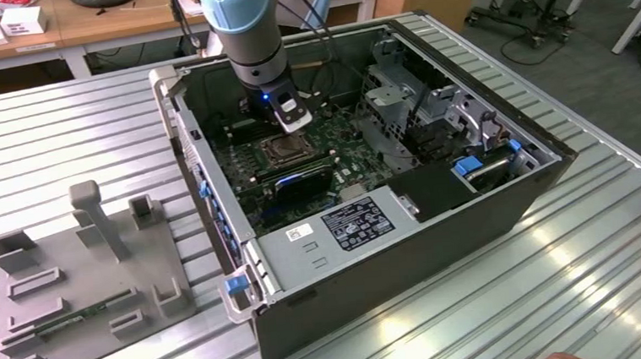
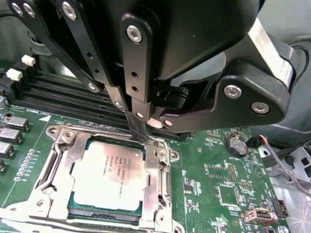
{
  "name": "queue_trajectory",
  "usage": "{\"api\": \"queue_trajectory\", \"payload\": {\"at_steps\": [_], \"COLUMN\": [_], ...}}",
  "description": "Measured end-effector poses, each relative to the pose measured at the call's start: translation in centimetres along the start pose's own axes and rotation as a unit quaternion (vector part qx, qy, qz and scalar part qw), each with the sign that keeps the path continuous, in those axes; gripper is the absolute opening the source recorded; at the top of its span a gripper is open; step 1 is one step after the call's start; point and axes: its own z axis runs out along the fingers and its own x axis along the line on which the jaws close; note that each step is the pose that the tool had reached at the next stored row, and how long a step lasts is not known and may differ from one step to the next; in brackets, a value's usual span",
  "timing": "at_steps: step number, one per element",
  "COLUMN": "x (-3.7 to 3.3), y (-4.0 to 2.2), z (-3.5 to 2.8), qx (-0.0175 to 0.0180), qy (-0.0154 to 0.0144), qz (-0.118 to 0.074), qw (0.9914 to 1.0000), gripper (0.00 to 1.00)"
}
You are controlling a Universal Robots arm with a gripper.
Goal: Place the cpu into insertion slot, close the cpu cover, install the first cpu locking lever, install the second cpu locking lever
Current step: 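Install the first cpu locking lever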
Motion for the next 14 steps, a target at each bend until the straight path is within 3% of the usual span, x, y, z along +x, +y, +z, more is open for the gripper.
{"api": "queue_trajectory", "payload": {"at_steps": [14], "x": [0.01], "y": [-0.02], "z": [0.05], "qx": [0.0003], "qy": [-0.0006], "qz": [0.002], "qw": [1.0], "gripper": [0.1]}}
